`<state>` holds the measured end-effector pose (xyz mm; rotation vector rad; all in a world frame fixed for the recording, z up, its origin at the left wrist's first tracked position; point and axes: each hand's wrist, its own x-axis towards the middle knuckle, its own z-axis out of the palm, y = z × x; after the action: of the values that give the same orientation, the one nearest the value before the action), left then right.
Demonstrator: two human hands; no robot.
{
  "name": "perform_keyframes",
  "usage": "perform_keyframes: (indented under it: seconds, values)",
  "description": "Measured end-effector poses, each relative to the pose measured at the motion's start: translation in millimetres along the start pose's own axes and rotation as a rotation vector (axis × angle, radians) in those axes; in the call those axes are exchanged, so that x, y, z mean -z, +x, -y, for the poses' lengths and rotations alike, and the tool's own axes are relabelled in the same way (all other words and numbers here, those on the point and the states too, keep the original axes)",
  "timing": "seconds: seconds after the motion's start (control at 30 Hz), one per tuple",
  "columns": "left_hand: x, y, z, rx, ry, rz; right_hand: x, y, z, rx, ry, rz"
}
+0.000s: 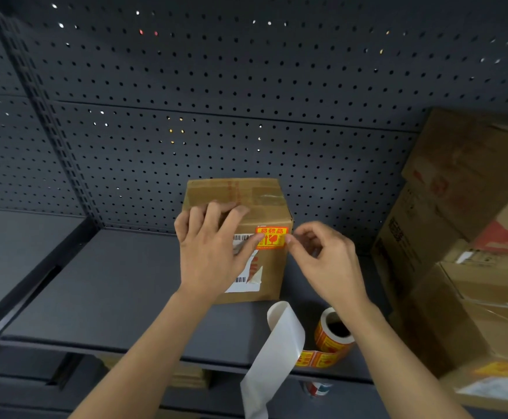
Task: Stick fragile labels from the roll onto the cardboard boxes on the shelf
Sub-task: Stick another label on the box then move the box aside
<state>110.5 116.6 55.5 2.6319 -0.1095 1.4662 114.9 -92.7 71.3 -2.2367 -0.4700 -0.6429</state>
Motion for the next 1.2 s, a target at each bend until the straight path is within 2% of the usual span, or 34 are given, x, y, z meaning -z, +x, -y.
perform_keyframes:
  seconds: [0.17,0.4,0.67,1.2]
  values:
    - [0.5,1.5,-3.9,0.041,-0.035,-0.009,-1.5,8.4,0.9,0.044,0.099,0.118]
    - [-5.9,0.8,-2.6,0.037,0.013,-0.057,-14.3,12.2,-7.2,0.100,0.066,0.028]
    - [-3.5,-3.1,2.6,-0.058,0.056,-0.023,-14.0,10.1,-13.0,0.093,0.090,0.084]
    - [-3.5,-5.7,6.4,-0.114,0.066,-0.023,-12.5,7.5,-16.8,0.062,0.044,0.150]
